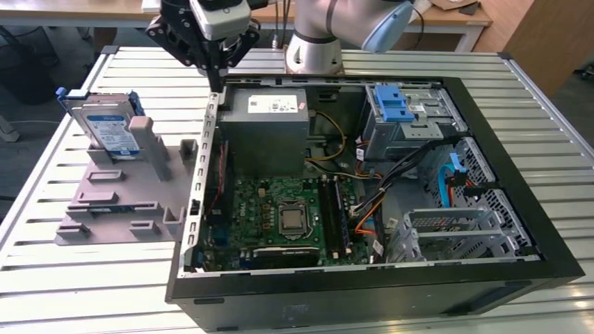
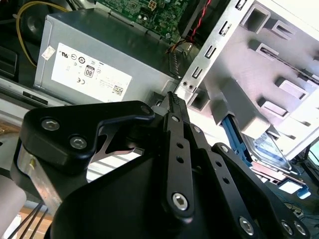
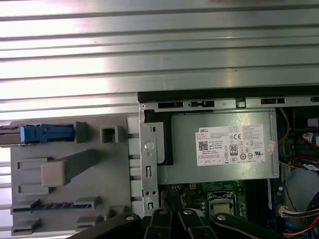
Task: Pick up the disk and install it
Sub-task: 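Reach for the disk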
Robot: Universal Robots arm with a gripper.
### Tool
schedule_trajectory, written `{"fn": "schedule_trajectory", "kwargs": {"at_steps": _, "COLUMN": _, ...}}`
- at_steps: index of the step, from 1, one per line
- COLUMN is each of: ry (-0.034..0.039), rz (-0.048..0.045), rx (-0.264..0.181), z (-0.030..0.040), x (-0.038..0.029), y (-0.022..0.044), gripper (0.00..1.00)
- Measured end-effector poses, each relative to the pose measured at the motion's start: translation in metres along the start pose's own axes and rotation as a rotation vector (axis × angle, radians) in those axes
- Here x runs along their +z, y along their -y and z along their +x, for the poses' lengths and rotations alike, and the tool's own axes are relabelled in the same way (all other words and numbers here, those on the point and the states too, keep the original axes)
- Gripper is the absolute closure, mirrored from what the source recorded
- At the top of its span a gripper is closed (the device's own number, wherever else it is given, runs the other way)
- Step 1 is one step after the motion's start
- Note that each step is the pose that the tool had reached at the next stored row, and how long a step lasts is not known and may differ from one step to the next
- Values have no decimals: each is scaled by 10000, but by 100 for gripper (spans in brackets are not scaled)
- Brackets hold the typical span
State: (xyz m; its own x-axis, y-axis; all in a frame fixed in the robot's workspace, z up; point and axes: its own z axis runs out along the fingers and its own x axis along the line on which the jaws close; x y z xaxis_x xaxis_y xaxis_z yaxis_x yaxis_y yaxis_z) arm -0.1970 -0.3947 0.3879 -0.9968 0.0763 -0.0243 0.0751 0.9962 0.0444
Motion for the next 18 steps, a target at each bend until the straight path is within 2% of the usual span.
{"fn": "schedule_trajectory", "kwargs": {"at_steps": 18, "ry": -2, "rz": 2, "rx": 0, "z": 114, "x": 16, "y": 9, "gripper": 89}}
